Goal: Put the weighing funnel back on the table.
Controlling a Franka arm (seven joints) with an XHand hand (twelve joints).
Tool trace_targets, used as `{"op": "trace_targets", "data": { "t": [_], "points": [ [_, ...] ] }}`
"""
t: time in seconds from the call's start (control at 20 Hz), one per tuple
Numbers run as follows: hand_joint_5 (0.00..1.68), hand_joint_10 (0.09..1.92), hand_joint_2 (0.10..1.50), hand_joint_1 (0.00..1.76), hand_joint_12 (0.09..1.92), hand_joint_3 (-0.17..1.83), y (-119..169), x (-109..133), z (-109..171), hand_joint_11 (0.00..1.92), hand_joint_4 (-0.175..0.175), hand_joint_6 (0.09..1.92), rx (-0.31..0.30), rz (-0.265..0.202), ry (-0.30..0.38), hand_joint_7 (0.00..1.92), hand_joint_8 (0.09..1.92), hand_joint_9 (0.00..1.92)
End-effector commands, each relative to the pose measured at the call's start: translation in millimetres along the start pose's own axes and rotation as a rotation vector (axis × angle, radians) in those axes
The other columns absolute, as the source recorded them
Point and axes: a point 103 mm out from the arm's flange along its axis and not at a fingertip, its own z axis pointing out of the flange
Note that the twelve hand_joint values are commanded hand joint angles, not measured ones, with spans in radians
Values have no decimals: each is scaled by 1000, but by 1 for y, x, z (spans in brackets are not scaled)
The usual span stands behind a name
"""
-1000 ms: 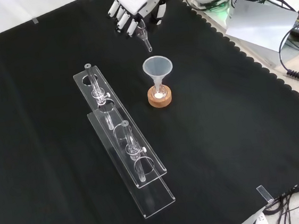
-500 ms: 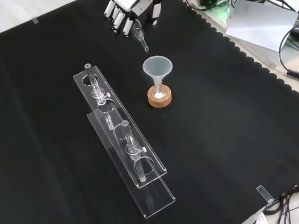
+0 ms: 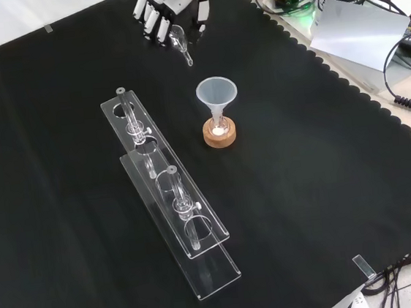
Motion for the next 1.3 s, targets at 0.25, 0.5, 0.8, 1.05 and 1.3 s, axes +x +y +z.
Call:
{"op": "trace_targets", "data": {
  "t": [0.25, 0.5, 0.8, 1.05, 1.3],
  "points": [
    [1105, 369, 687, 1081, 1129, 755, 10, -26, 18, 727, 175, 1008, -25, -4, 163, 680, 603, 997],
    [1104, 369, 688, 1080, 1128, 755, 16, -34, 25, 729, 175, 1009, -26, -16, 225, 680, 603, 1001],
    [1103, 368, 688, 1080, 1126, 755, 21, -38, 31, 730, 175, 1010, -27, -27, 272, 680, 603, 1002],
    [1102, 367, 688, 1080, 1125, 754, 30, -34, 43, 731, 175, 1011, -15, -34, 282, 680, 604, 1003],
    [1102, 366, 689, 1080, 1124, 754, 42, -31, 57, 732, 175, 1011, 2, -36, 292, 679, 604, 1004]
  ]
}}
